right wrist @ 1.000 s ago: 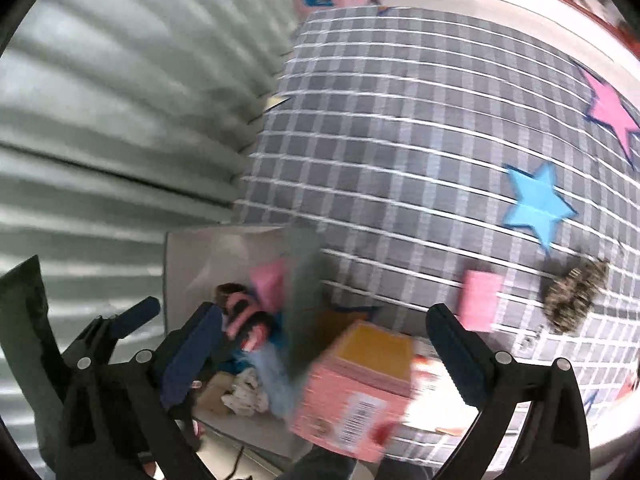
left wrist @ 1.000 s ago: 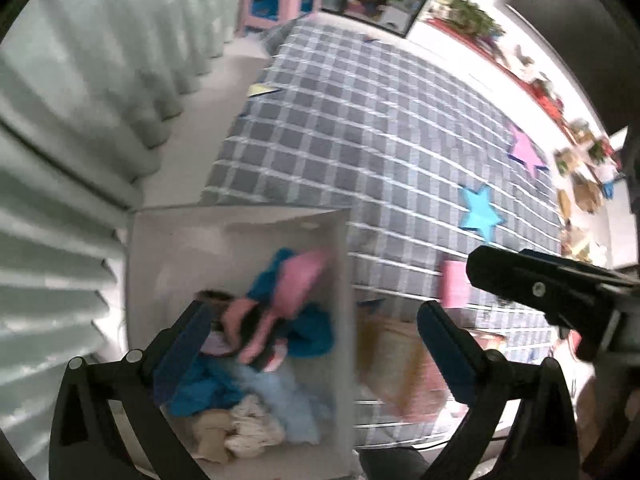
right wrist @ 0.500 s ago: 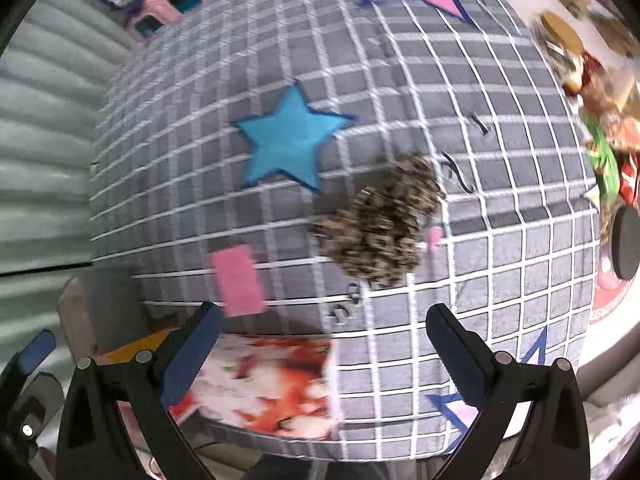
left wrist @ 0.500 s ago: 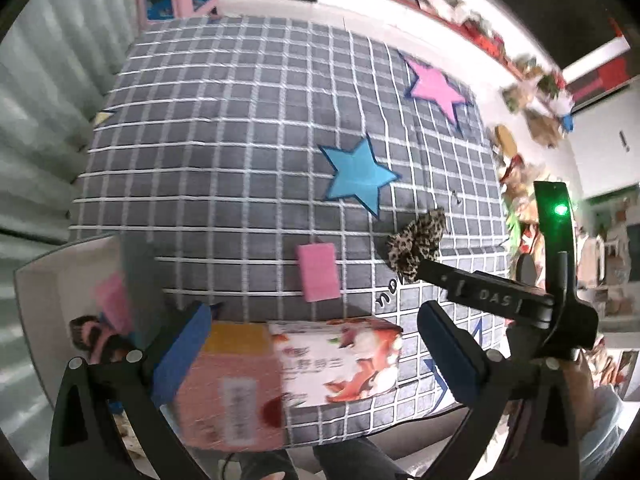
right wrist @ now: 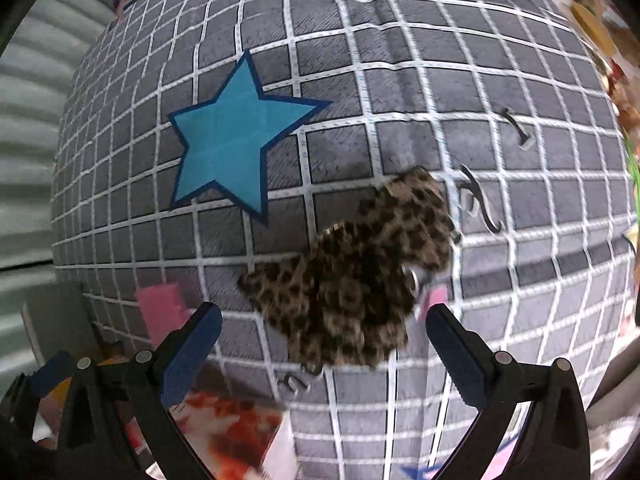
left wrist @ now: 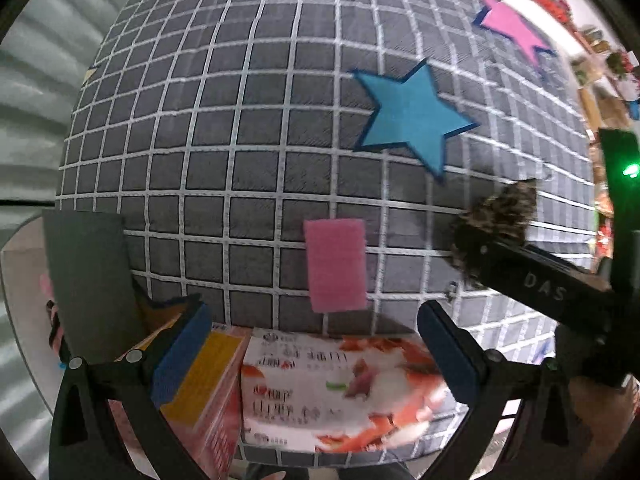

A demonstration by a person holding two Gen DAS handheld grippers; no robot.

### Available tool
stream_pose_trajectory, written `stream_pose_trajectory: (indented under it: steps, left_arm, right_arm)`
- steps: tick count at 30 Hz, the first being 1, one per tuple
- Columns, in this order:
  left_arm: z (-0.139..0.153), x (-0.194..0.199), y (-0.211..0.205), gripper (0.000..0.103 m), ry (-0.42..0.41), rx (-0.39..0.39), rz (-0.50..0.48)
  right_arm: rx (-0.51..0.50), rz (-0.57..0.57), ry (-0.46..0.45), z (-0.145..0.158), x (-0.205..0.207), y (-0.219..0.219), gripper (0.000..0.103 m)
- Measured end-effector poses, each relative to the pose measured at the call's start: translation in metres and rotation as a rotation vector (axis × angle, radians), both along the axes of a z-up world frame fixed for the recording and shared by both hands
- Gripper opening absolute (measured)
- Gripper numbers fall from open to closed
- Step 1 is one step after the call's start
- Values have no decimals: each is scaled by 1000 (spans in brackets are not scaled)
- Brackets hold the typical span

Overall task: Organize soft objects
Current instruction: 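Grasp the pink foam block with the left tool while the right tool grasps the leopard scrunchie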

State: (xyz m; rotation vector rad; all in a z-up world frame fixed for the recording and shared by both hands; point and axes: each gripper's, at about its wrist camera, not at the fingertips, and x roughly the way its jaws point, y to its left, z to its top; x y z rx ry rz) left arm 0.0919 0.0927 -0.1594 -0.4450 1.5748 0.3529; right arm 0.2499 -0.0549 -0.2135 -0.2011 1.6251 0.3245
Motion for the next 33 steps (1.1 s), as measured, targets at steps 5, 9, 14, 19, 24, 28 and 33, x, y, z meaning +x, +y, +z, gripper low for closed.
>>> stream_pose_trajectory:
  steps: [5, 9, 14, 19, 24, 28, 33]
  left_arm:
    - [-26, 8, -5, 103, 60, 29, 0]
    - [-40, 12, -6, 103, 86, 25, 10]
    - [-56, 17, -8, 103, 118, 38, 9]
    - [-66, 28, -14, 103, 146, 56, -5]
    - [-91, 42, -25, 103, 205, 42, 6]
    - [-107, 45, -22, 103, 223, 5, 51]
    - [-120, 38, -7, 103, 256, -97, 122]
  right_arm:
    - [-26, 50, 9, -20, 2, 5, 103]
    - [-23, 73, 12, -25, 2, 3, 101]
    - [-73, 123, -32, -31, 1, 16, 66]
    - [-35, 111, -8, -23, 11, 5, 41]
    - [-1, 58, 10, -19, 20, -19, 41]
    - [22, 43, 14, -8, 21, -32, 41]
    - [44, 32, 14, 7, 13, -44, 41]
